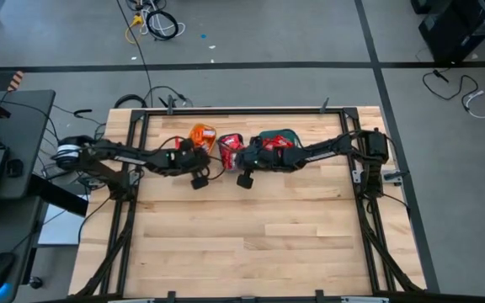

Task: Sort candy
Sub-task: Move all the bins to the top corner of the table

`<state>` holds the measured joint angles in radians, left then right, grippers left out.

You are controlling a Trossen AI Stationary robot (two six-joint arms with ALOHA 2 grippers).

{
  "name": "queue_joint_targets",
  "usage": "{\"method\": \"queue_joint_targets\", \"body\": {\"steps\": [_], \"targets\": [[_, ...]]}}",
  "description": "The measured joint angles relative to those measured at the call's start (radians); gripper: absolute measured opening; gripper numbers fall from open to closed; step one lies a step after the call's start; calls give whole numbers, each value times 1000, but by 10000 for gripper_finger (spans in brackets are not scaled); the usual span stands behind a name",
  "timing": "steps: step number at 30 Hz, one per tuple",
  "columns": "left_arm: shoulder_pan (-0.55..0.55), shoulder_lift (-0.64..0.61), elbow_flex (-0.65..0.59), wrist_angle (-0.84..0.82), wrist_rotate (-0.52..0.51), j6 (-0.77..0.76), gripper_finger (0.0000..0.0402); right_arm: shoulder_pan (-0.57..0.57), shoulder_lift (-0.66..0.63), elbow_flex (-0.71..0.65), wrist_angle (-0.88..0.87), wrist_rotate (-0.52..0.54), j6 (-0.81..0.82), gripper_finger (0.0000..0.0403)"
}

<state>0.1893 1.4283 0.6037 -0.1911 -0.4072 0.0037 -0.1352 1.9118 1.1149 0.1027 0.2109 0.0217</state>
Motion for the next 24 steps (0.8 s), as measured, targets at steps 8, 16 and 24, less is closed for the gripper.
{"method": "queue_joint_targets", "body": {"steps": [8, 16, 24], "targets": [[74, 73, 0, 183, 74, 96, 0, 12, -57, 0, 9, -2, -41, 0], [77, 27, 3, 195, 91, 126, 0, 94, -48, 0, -17, -170, -45, 0], [75, -199, -17, 169, 245, 71, 0, 73, 44, 0, 16, -77, -22, 0]]}}
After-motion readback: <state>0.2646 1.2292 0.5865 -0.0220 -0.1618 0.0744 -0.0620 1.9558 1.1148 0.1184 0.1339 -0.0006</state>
